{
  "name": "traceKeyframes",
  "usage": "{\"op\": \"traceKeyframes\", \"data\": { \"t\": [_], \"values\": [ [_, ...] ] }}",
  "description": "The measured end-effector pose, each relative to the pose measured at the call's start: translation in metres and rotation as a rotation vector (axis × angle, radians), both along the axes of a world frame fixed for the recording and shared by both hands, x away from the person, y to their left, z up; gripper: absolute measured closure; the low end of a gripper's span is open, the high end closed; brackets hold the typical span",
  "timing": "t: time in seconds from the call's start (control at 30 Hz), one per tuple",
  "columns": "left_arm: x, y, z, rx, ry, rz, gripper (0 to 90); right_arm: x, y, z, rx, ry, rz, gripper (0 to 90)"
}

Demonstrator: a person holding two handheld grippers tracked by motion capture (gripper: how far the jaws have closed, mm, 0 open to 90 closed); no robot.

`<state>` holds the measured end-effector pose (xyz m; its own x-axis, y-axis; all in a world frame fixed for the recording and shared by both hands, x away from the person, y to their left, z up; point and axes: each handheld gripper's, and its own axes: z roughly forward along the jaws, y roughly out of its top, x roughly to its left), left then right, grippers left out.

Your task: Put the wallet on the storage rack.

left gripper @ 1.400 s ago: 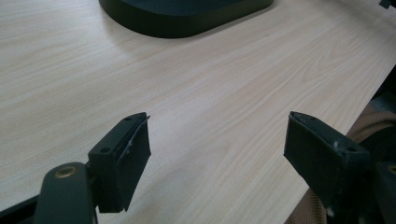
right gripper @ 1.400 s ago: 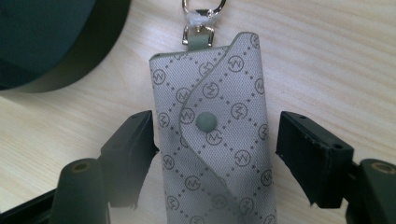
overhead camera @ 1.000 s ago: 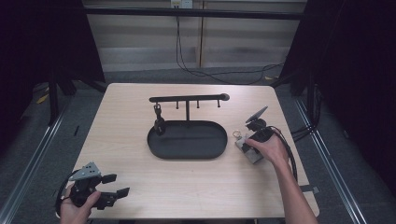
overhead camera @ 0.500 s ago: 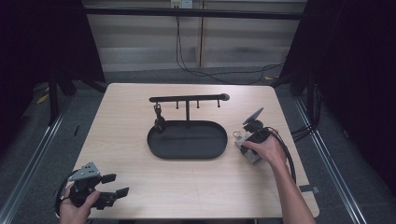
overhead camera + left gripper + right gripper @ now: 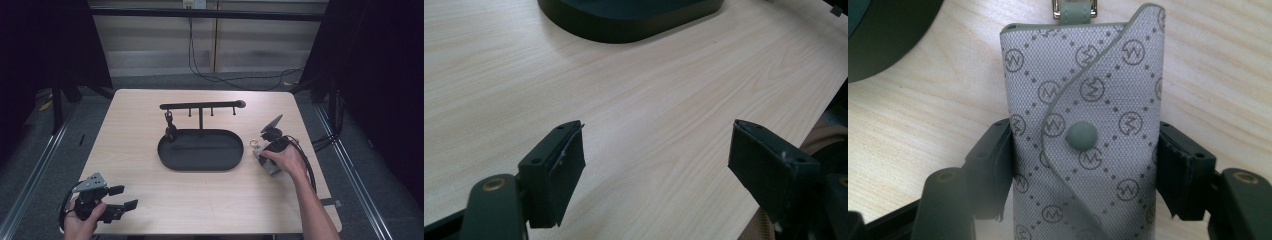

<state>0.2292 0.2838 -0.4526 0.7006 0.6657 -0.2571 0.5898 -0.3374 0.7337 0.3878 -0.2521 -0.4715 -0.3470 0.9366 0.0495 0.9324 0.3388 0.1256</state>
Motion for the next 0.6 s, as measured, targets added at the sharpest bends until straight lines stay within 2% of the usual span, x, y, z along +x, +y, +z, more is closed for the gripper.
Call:
{"op": "traceKeyframes", "data": {
  "t": [0.4,0.6],
  "values": [
    [0.001,0.000,0.000,0.000,0.003,0.005,21.7,-0.005,-0.008,0.010,0.038,0.004,-0.030,33.5],
    [0.000,-0.001,0.000,-0.004,0.001,-0.001,21.5,-0.005,-0.007,0.025,0.024,-0.014,-0.019,33.5]
  ]
}}
